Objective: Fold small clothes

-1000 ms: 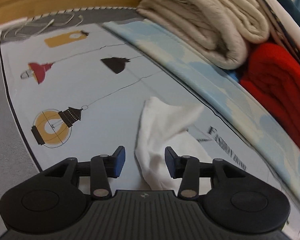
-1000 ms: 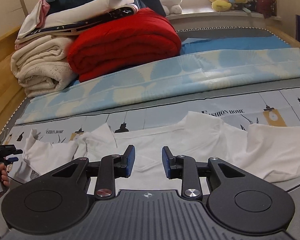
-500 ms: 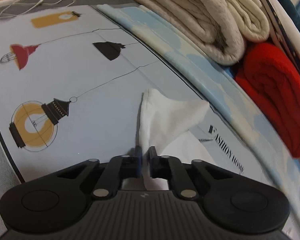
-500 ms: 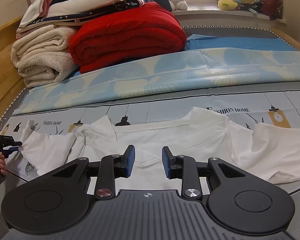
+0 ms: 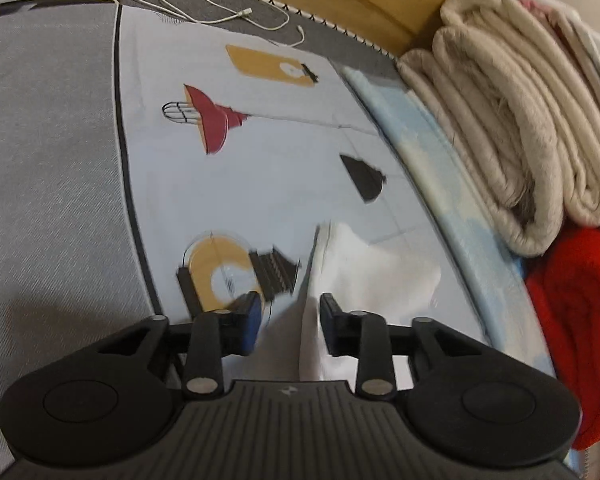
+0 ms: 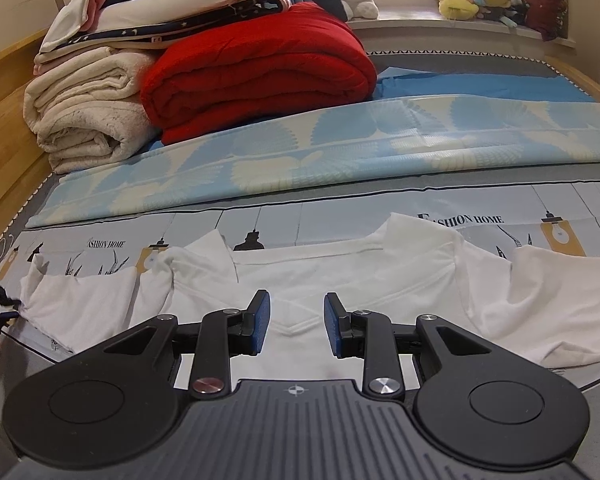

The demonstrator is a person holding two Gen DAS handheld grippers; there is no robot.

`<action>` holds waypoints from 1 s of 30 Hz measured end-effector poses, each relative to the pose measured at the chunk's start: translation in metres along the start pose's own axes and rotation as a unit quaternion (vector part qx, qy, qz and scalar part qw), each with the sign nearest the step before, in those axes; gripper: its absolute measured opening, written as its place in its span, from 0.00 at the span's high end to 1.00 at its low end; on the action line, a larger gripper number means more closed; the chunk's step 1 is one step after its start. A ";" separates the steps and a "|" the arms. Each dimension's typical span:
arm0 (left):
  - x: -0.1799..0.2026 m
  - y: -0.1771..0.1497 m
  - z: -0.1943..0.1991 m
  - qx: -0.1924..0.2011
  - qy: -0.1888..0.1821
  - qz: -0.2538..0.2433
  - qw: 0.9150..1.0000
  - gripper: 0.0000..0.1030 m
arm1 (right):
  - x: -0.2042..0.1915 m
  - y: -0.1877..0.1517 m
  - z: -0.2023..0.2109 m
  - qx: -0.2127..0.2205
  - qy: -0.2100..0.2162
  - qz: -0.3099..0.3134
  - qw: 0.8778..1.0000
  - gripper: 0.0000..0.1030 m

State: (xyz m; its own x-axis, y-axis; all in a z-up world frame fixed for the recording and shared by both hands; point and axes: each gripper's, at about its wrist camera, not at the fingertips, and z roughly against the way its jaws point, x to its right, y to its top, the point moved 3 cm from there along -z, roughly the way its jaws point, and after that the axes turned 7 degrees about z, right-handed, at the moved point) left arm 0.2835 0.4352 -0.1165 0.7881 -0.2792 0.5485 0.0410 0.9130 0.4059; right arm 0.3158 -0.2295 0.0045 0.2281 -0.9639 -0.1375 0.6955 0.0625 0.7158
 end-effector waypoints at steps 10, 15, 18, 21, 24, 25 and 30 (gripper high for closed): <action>0.027 0.002 -0.015 0.007 -0.007 -0.127 0.992 0.97 | 0.003 -0.003 -0.006 -0.008 -0.008 0.000 1.000 0.69; 0.017 0.007 0.002 0.066 0.038 -0.087 0.993 0.97 | -0.003 -0.004 -0.008 -0.010 -0.003 0.008 1.000 0.69; 0.002 0.010 -0.005 0.051 0.059 -0.045 0.996 0.80 | -0.004 -0.004 -0.010 -0.011 -0.003 0.010 1.000 0.70; -0.002 0.014 -0.007 0.047 0.042 -0.039 0.997 0.78 | -0.003 -0.005 -0.011 -0.013 -0.005 0.009 1.000 0.70; -0.001 0.016 -0.008 0.033 0.022 -0.047 0.998 0.97 | -0.003 -0.005 -0.010 -0.013 -0.006 0.010 1.000 0.70; 0.001 0.017 -0.006 0.034 0.018 -0.050 0.998 0.97 | -0.002 -0.005 -0.010 -0.013 -0.007 0.011 1.000 0.70; 0.030 0.016 0.024 0.052 -0.010 -0.064 0.997 0.97 | 0.000 -0.003 -0.008 -0.010 -0.012 0.006 1.000 0.70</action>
State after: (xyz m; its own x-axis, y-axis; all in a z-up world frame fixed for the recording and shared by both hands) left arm 0.2932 0.4343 -0.0759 0.7675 -0.3989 0.5018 0.0763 0.8341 0.5463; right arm 0.3193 -0.2271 -0.0032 0.2201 -0.9691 -0.1117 0.7059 0.0792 0.7039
